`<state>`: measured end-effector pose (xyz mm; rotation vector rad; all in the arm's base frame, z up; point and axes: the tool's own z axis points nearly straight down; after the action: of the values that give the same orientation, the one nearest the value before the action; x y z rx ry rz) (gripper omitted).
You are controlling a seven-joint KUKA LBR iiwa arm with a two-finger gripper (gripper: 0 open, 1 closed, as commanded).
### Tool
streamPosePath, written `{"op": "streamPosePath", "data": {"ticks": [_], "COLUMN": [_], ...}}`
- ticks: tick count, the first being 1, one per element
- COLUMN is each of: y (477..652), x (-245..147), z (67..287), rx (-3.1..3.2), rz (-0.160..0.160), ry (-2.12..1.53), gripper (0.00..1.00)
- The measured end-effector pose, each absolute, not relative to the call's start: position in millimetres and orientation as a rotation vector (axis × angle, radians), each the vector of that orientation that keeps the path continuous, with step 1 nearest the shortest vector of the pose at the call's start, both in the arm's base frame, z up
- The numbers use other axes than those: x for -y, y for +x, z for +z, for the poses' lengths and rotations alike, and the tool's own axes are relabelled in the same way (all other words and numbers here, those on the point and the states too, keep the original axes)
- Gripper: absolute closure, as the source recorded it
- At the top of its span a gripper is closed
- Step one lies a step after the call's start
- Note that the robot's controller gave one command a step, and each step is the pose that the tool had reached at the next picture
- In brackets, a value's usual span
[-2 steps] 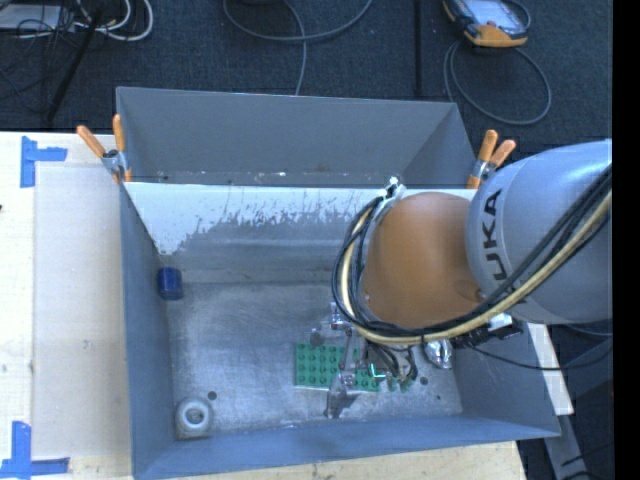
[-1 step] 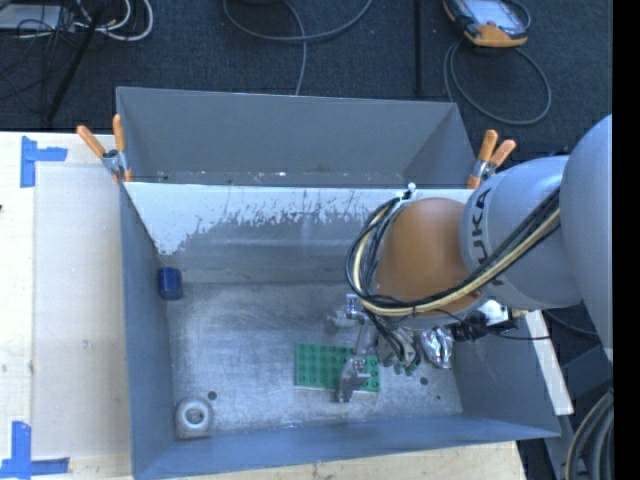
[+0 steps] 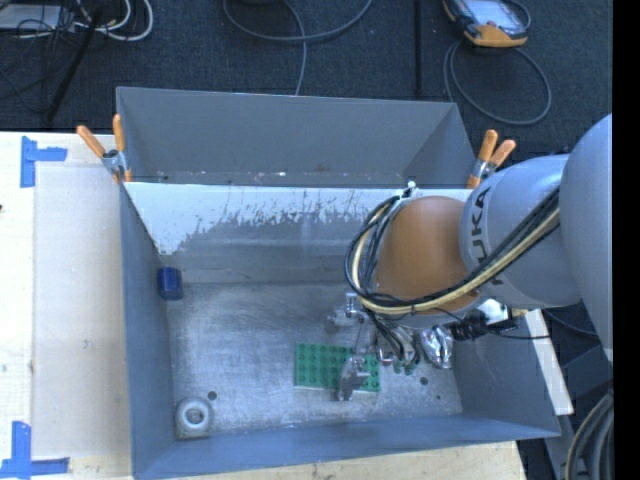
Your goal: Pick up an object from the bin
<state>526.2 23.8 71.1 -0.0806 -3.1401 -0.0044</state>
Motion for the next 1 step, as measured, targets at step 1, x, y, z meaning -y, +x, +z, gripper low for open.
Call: {"op": "streamPosePath", "data": {"ticks": [1], "y": [526.3], "x": [-24.6], "z": [71.9], "rx": [3.139], "rz": [-0.003], "ry": [-0.082], "gripper": [0.0]}}
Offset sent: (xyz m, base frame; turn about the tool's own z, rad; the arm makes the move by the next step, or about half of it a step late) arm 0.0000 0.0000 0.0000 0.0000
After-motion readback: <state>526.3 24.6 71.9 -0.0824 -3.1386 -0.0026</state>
